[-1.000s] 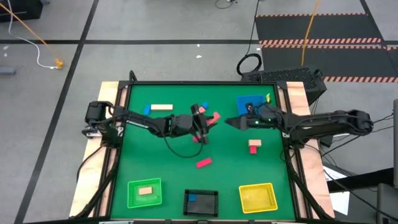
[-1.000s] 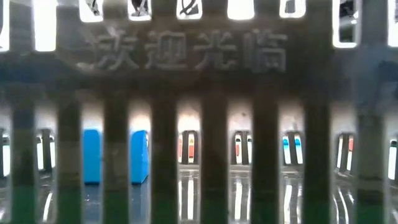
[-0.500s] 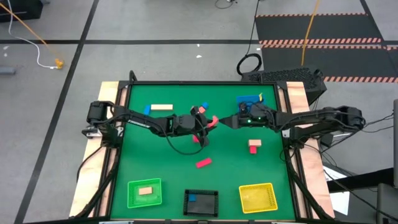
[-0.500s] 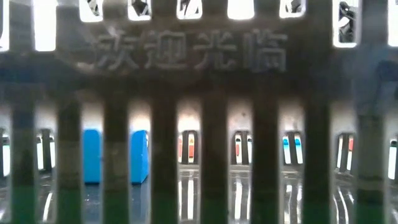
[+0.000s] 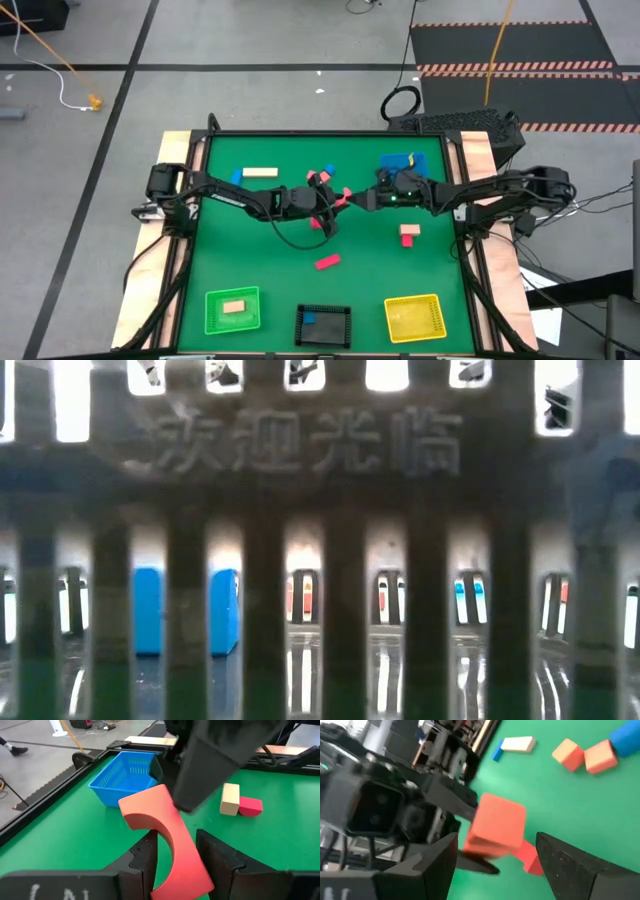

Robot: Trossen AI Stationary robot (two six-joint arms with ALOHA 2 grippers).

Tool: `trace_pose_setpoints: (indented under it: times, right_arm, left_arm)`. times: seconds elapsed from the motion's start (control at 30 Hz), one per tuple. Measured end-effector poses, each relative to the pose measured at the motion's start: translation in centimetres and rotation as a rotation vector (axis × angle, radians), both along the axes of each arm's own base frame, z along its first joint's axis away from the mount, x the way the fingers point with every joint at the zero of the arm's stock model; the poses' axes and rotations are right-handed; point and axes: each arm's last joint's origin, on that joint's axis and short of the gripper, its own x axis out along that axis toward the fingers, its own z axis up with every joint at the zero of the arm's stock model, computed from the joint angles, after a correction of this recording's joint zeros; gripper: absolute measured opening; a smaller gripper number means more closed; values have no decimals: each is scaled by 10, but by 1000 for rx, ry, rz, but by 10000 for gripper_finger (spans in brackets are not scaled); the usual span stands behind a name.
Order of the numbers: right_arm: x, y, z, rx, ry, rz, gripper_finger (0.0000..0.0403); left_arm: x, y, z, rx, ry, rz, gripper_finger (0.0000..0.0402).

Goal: Sort & place blocks by color
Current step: Put the orange block into the blue bin

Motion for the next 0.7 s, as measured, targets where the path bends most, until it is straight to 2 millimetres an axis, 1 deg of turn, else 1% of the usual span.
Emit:
trace_pose_setpoints:
  times: [0.1, 0.27, 0.5, 0.6, 0.7]
  right_arm:
    - [2, 0, -3, -8, -2, -1, 258]
    - [9, -2, -2, -44, -72, 6, 258]
    - [12, -2, -10, -42, -47, 8, 255]
    - [12, -2, -11, -42, -45, 8, 236]
    - [12, -2, -11, -63, -48, 12, 196]
  left_arm:
    - [0, 0, 0, -1, -1, 0, 121]
    - [0, 0, 0, -1, -6, 0, 121]
    - [0, 1, 1, 1, -12, 2, 121]
    - [0, 1, 1, 8, -9, -2, 121]
    - [0, 1, 1, 22, -4, -6, 121]
